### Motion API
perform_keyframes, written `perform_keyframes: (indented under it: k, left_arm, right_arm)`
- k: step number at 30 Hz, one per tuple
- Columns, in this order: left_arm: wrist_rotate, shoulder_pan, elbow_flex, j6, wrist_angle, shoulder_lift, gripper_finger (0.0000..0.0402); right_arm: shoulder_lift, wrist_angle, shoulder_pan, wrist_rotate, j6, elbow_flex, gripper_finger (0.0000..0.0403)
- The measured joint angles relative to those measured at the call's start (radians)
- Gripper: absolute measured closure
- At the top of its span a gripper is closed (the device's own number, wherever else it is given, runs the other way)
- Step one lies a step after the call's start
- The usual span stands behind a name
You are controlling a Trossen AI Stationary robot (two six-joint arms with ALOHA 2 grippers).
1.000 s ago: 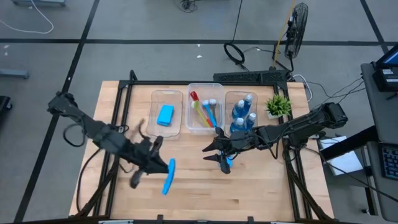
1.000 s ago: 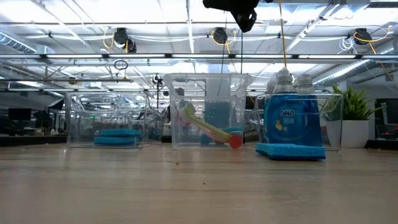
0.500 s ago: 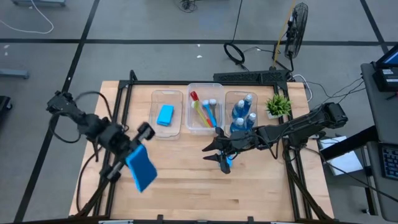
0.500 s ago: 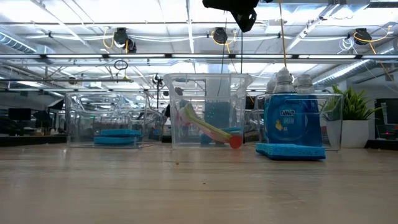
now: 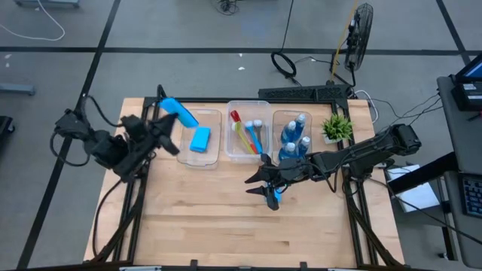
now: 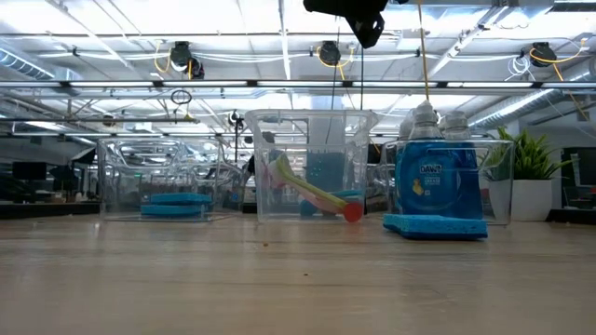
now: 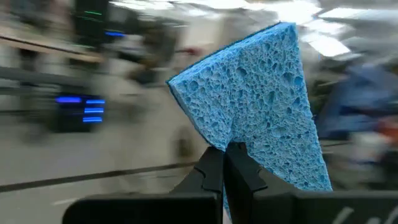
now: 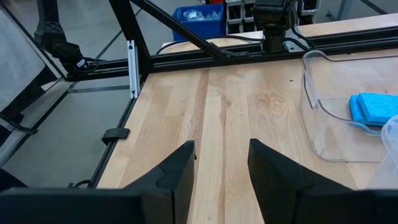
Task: Pick & Place Kitchen Sink Supplies
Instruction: Put the blue sponge into the left transparent bin
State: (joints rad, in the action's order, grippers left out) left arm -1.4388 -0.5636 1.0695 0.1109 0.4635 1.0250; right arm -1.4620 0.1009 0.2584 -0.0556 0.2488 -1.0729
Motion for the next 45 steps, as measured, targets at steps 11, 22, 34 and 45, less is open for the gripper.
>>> perform_keyframes:
  k: [11,22,34,45]
  left_arm:
    - [-0.133,0.138,0.000,0.432,0.122,-0.018,0.0401]
    - [-0.133,0.321,0.000,0.560,0.083,-0.018,0.0401]
    - [-0.062,0.390,0.000,-0.029,-0.570,-0.022,0.0401]
    - [0.559,0.684,0.000,-0.865,-1.353,0.025,0.0401]
  right_arm:
    - [0.000,0.000,-0.011,0.000,0.000,0.000,0.0268]
    - [0.000,0.000,-0.011,0.000,0.000,0.000,0.0268]
    - [0.000,0.000,-0.011,0.000,0.000,0.000,0.0268]
    - [0.000,0.000,-0.011,-0.027,0.000,0.000,0.0268]
